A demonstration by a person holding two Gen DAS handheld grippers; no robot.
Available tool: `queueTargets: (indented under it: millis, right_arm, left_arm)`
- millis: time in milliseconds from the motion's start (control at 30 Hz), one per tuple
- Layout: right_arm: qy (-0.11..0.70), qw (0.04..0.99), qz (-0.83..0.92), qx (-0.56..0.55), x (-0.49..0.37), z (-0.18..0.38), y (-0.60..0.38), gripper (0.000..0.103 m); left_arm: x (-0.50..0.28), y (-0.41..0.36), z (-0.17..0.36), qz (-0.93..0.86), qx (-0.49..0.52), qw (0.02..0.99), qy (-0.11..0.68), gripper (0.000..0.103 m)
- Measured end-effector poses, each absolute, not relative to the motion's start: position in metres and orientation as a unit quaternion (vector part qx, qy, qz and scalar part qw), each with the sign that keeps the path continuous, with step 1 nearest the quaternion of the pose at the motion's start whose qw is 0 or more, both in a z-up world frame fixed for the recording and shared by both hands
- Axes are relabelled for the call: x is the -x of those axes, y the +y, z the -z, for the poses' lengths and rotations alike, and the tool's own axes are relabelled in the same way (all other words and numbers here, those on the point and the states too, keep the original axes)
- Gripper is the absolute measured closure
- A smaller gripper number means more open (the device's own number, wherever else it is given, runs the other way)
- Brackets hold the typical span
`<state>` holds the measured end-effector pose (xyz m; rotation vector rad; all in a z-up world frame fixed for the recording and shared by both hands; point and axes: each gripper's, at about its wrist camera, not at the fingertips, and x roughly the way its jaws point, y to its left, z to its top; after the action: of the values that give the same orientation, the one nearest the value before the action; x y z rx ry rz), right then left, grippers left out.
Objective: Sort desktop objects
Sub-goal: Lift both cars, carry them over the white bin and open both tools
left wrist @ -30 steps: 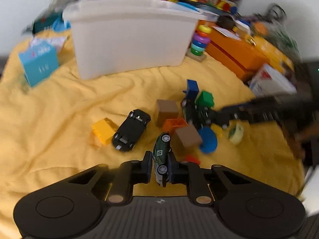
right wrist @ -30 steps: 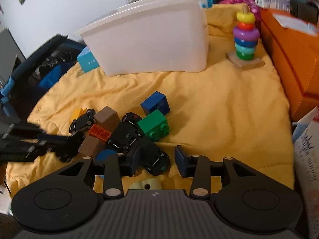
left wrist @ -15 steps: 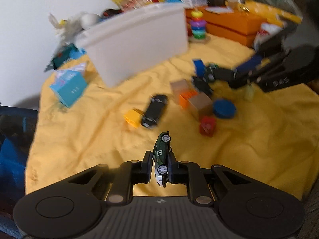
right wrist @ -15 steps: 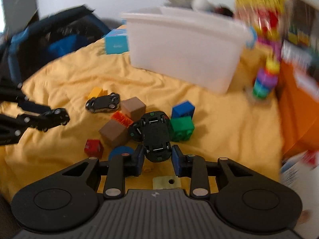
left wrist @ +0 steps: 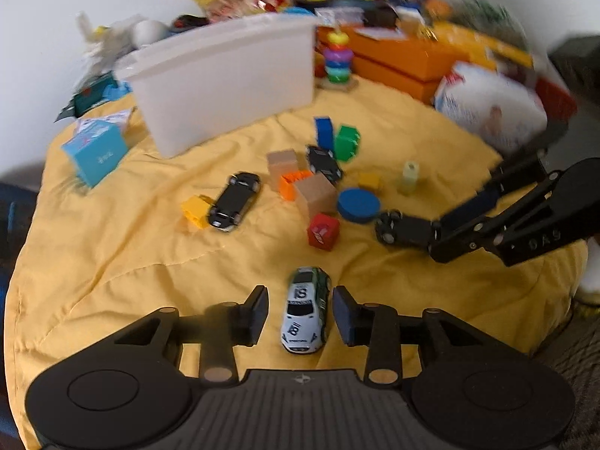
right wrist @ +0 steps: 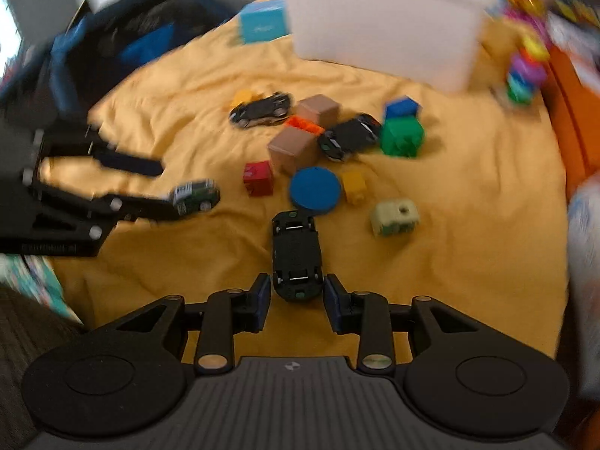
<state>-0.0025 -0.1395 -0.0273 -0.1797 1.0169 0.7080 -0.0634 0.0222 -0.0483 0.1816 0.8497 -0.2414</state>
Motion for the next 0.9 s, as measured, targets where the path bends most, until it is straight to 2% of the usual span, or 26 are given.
queueTargets:
  millis: [100,267,300,367,567,667,700,767,833,900]
  right_arm:
    - [0.485,0.812,-0.324,-0.001,-0.006,0.026,-0.154,0.067]
    - [0.505,0.806,-0.306,-0.034,-0.018,0.044,-0.151,0.068]
    - [0.502,0.807,-0.309,-0.029,-0.017,0.046,-0.148,0.071]
    - [0.487,0.810,-0.327,0.015,-0.009,0.040,-0.136,0.086]
    - [0.367,0.853,-0.292,0.230,0.021,0.018,-0.107,0.086]
    - [0.359,0.838,-0.276,0.306,0.026,0.034,-0.097,0.085]
    - [0.365,0.829,-0.279,0.319,0.029,0.038,-0.095,0.081]
    - [0.373,0.822,-0.298,0.312,0.034,0.037,-0.097,0.070]
    - [0.389,0.823,-0.327,0.256,0.034,0.026,-0.106,0.072]
    - [0.403,0.831,-0.326,0.200,0.028,0.019,-0.115,0.068]
  left_arm:
    - [0.064,0.025,0.048,0.113,-0.072,0.903,0.409,0.061]
    - [0.063,0.026,0.050,0.111,-0.063,0.901,0.415,0.061]
    - [0.063,0.026,0.051,0.112,-0.065,0.900,0.416,0.061]
    - [0.064,0.024,0.051,0.113,-0.069,0.900,0.416,0.061]
    - [0.060,0.020,0.056,0.115,-0.076,0.897,0.419,0.061]
    - [0.056,0.017,0.061,0.114,-0.079,0.895,0.424,0.061]
    - [0.055,0.016,0.062,0.115,-0.081,0.893,0.427,0.061]
    - [0.055,0.016,0.063,0.118,-0.081,0.891,0.430,0.061]
    - [0.056,0.016,0.065,0.119,-0.081,0.889,0.434,0.061]
    - [0.056,0.017,0.067,0.120,-0.081,0.888,0.437,0.061]
